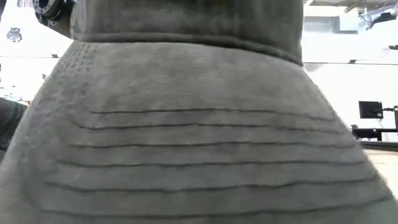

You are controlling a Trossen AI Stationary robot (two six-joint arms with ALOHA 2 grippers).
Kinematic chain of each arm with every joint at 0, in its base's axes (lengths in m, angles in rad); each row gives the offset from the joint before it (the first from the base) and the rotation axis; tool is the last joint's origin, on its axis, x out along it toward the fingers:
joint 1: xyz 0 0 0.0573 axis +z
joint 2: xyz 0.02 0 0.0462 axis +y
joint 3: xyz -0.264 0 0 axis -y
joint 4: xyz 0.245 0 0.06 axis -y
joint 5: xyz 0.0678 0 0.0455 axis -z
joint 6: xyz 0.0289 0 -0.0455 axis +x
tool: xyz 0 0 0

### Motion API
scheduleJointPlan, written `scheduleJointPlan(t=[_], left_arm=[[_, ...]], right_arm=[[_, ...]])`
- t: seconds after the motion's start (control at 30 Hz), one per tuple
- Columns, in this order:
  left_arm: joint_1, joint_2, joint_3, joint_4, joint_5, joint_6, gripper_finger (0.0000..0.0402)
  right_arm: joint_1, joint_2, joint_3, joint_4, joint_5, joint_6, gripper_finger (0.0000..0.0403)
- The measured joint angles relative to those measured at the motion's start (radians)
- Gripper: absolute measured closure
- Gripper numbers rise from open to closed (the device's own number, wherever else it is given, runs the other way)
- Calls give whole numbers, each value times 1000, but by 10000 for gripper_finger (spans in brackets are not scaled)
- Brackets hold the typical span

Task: Pick & Place hat
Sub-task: Put the right black head cap into the left transparent bin

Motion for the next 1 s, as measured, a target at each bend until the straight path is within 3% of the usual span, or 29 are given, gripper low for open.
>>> scheduleJointPlan(t=[0.2, 0.47, 0.63, 0.73, 0.87, 1.0], left_arm=[[0, -13, 0, -3, -29, 0, 303], [7, -13, 0, -25, -172, 0, 303], [21, -13, 0, -25, -184, -12, 303], [18, -13, 0, -25, -153, -59, 303], [12, -13, 0, -26, -6, -79, 303], [9, -13, 0, -31, 5, -105, 303]], right_arm=[[0, 0, 0, 0, 29, 0, 403], [-3, 0, 0, 1, 44, -1, 403], [7, 0, 0, 1, 44, 0, 403], [7, 0, 0, -7, 44, 0, 403], [-2, 0, 0, -23, 46, 0, 403], [-4, 0, 0, -27, 45, 0, 403]])
